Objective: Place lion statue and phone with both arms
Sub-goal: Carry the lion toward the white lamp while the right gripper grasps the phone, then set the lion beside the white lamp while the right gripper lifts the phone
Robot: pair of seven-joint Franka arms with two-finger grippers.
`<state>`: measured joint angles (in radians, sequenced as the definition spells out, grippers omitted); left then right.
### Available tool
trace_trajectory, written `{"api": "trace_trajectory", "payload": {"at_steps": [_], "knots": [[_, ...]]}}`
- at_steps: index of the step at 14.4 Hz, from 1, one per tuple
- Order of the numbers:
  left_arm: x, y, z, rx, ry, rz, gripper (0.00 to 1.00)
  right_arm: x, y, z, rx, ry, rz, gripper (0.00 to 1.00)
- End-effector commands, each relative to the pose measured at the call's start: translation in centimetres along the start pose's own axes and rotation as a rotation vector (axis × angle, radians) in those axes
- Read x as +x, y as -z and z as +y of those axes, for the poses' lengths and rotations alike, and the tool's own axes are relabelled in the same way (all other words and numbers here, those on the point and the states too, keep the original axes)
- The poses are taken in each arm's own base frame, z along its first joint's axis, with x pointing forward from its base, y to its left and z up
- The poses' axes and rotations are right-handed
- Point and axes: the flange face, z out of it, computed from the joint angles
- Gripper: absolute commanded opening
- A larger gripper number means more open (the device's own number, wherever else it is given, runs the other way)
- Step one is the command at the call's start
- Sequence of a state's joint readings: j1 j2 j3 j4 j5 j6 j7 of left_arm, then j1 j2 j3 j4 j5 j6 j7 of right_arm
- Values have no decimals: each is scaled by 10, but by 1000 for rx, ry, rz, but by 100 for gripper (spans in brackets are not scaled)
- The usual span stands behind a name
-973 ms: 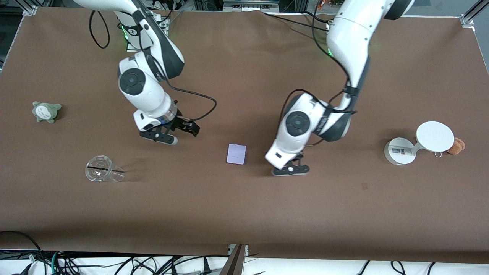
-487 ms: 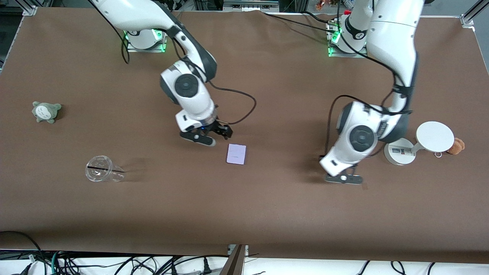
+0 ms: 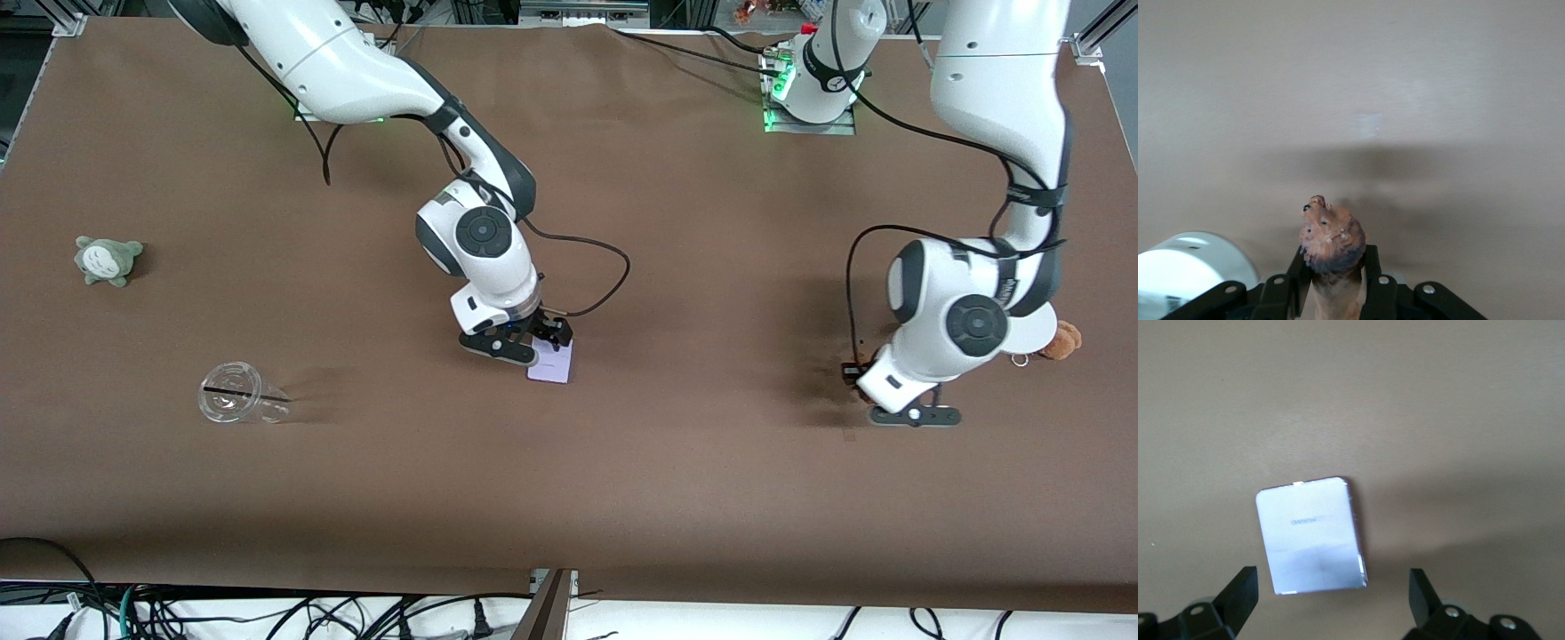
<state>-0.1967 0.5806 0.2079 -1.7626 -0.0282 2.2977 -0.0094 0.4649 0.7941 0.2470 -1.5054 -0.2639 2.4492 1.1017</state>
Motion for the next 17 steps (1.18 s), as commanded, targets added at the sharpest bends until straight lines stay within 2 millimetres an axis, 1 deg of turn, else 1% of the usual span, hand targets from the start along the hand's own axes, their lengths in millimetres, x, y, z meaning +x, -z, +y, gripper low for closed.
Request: {"api": "trace_trajectory", "payload": {"at_steps": [1, 3, 6, 7, 8, 11, 12, 13, 14, 15, 16, 17], "knots": [[-17, -1, -17, -94, 49, -10, 0, 1, -21, -11, 22, 13, 35, 100], [-21, -7, -24, -119, 28, -18, 0, -2, -31, -19, 20, 22, 43, 100], [-36, -13, -33, -118, 12, 15, 0, -4, -38, -20, 6, 32, 59, 100], [-42, -19, -34, -113, 13, 27, 0, -4, -41, -22, 4, 34, 65, 100], [-45, -20, -34, -111, 14, 37, 0, -5, -45, -23, 3, 36, 66, 100], [-53, -20, -36, -111, 15, 36, 0, -1, -46, -26, 10, 32, 74, 100], [-56, -19, -36, -111, 14, 32, 0, -3, -51, -27, 7, 36, 73, 100], [-57, -21, -37, -111, 16, 31, 0, 0, -53, -27, 3, 37, 84, 100], [-57, -21, -36, -111, 18, 31, 0, -2, -55, -30, 3, 42, 88, 100], [-55, -20, -36, -111, 31, 33, 31, -3, -59, -29, -2, 41, 85, 100], [-51, -15, -36, -112, 30, 41, 97, -4, -61, -28, -4, 41, 83, 100], [-46, -8, -35, -113, 30, 51, 100, -5, -63, -28, -5, 43, 81, 100]]}}
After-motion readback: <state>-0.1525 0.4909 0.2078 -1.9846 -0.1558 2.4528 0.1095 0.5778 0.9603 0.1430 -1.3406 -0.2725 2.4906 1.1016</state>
